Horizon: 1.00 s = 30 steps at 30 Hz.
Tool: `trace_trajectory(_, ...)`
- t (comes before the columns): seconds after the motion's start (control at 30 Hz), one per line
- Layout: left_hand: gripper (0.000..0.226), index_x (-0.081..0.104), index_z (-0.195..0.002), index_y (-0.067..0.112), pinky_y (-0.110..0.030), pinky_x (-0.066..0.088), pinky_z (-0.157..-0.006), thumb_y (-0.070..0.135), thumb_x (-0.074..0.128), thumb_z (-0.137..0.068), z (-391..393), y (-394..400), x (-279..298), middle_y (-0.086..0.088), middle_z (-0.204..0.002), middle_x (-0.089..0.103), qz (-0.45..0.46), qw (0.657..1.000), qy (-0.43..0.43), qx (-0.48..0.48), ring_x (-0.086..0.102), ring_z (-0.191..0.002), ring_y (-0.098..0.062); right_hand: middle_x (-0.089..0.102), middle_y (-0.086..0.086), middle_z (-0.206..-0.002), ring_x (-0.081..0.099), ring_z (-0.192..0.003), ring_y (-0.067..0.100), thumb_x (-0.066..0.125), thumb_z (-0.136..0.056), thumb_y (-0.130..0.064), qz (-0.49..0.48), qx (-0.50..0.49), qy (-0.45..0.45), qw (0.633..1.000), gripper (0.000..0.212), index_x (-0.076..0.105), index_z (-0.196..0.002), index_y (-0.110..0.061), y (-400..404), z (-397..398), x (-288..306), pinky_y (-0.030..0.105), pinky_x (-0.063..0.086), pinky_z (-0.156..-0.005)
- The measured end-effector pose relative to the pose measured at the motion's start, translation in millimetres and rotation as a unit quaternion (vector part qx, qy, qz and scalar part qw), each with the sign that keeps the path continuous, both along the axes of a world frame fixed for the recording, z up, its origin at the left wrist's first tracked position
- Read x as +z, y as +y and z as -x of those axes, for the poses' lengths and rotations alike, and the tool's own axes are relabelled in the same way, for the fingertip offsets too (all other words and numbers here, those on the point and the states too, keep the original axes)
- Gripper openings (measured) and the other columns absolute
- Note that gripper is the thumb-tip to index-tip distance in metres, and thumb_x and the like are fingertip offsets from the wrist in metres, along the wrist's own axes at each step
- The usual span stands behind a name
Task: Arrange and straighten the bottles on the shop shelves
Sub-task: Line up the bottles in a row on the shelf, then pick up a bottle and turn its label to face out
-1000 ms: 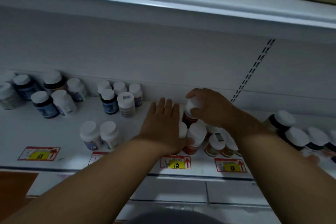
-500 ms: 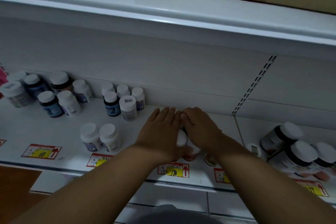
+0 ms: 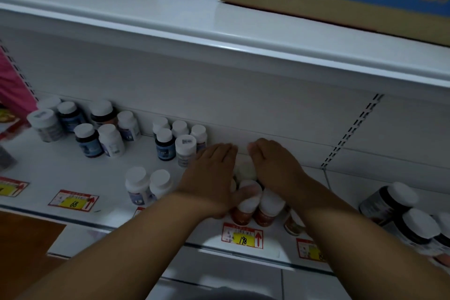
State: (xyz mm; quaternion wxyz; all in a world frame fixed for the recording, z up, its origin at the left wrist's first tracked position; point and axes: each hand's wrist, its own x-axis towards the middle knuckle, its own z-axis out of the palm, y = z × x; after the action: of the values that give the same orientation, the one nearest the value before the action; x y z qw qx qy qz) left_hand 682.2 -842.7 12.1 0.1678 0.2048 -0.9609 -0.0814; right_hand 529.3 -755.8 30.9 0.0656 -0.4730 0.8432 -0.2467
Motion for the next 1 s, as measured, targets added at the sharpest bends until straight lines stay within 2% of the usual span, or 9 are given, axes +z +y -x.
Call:
trace_trajectory(0.17, 0.078, 0.033, -0.146, 0.016, -0.035, 0.023, -0.110, 0.068, 0.028, -0.089, -53.8, -47.8, 7.0, -0.003, -0.146, 0.040, 0.004, 0.998, -0.007, 0.070, 0.034, -0.133, -0.024, 0.051, 0.003, -0.084, 0.050, -0.074, 0.018, 0.042, -0.098, -0.025, 0.031, 0.086, 0.034, 0.995, 0.019, 0.053, -0.084, -0.019, -60.0, -39.8, 16.7, 0.030, 0.037, -0.067)
trace_trajectory(0.33, 0.069, 0.028, -0.148, 0.016, -0.035, 0.023, -0.110, 0.056, 0.039, -0.094, -99.3, -96.3, 8.9, -0.006, -0.148, 0.039, 0.003, 0.996, -0.047, 0.081, 0.034, -0.133, -0.026, 0.055, 0.019, -0.116, 0.055, -0.097, 0.028, 0.048, -0.097, -0.026, -0.091, 0.120, 0.048, 0.987, 0.026, 0.059, -0.109, -0.006, -132.5, -78.2, 5.8, 0.032, 0.044, -0.080)
trace_trajectory(0.4, 0.070, 0.025, -0.149, 0.017, -0.035, 0.021, -0.111, 0.058, 0.037, -0.093, -111.1, -109.5, 7.5, -0.005, -0.150, 0.036, 0.005, 0.995, -0.064, 0.069, 0.033, -0.135, -0.025, 0.052, 0.021, -0.122, 0.054, -0.099, 0.026, 0.054, -0.093, -0.030, -0.146, 0.091, 0.068, 0.983, 0.022, 0.057, -0.099, -0.010, -153.9, -89.3, -1.3, 0.033, 0.044, -0.082)
trace_trajectory(0.53, 0.067, 0.033, -0.145, 0.017, -0.036, 0.028, -0.107, 0.059, 0.038, -0.093, -125.8, -126.3, 4.3, -0.004, -0.144, 0.042, -0.003, 0.997, -0.065, 0.031, 0.037, -0.129, -0.025, 0.032, 0.016, -0.139, 0.051, -0.116, 0.032, 0.065, -0.087, -0.034, -0.214, -0.040, 0.093, 0.972, 0.055, 0.046, -0.134, -0.013, -175.4, -103.3, -10.7, 0.040, 0.047, -0.095)
trace_trajectory(0.7, 0.063, 0.037, -0.143, 0.017, -0.034, 0.030, -0.106, 0.057, 0.039, -0.094, -136.3, -141.9, 3.2, -0.004, -0.141, 0.044, -0.028, 0.999, -0.019, -0.010, 0.039, -0.128, -0.024, 0.052, 0.011, -0.104, 0.056, -0.086, 0.027, 0.067, -0.081, -0.026, 0.008, -0.091, -0.027, 0.995, 0.029, 0.052, -0.101, -0.012, -148.2, -104.8, -12.4, 0.033, 0.047, -0.068)
trace_trajectory(0.77, 0.055, 0.046, -0.136, 0.018, -0.026, 0.032, -0.098, 0.054, 0.038, -0.095, -140.5, -141.0, 6.1, -0.002, -0.130, 0.051, -0.094, 0.992, 0.086, -0.019, 0.043, -0.120, -0.019, 0.056, 0.003, -0.083, 0.054, -0.069, 0.016, 0.069, -0.077, -0.023, 0.150, -0.136, -0.177, 0.963, 0.020, 0.050, -0.082, -0.021, -129.1, -108.1, -2.9, 0.027, 0.044, -0.055)
trace_trajectory(0.87, 0.047, 0.056, -0.125, 0.017, -0.021, 0.036, -0.093, 0.050, 0.039, -0.097, -141.6, -131.1, 9.7, 0.002, -0.115, 0.057, -0.223, 0.947, 0.231, -0.035, 0.050, -0.110, -0.013, 0.062, 0.007, -0.083, 0.061, -0.074, 0.019, 0.066, -0.072, -0.015, 0.308, -0.102, -0.488, 0.811, 0.012, 0.058, -0.071, -0.024, -105.2, -124.2, 15.1, 0.029, 0.051, -0.061)
trace_trajectory(0.93, 0.046, 0.058, -0.123, 0.015, -0.019, 0.039, -0.093, 0.048, 0.041, -0.095, -139.7, -122.2, 10.0, 0.000, -0.115, 0.059, -0.263, 0.928, 0.258, -0.042, 0.054, -0.108, -0.011, 0.062, 0.012, -0.091, 0.061, -0.085, 0.025, 0.057, -0.073, -0.011, 0.355, -0.057, -0.573, 0.736, 0.009, 0.058, -0.075, -0.019, -93.7, -135.0, 22.5, 0.036, 0.051, -0.071)
trace_trajectory(1.0, 0.058, 0.058, -0.125, 0.016, -0.016, 0.039, -0.093, 0.055, 0.035, -0.089, -138.7, -113.9, 10.8, 0.000, -0.120, 0.058, -0.296, 0.921, 0.248, -0.042, 0.053, -0.109, -0.008, 0.059, 0.013, -0.095, 0.058, -0.089, 0.028, 0.047, -0.079, -0.006, 0.369, -0.037, -0.592, 0.716, 0.013, 0.055, -0.083, -0.014, -88.2, -144.9, 29.1, 0.041, 0.048, -0.078)
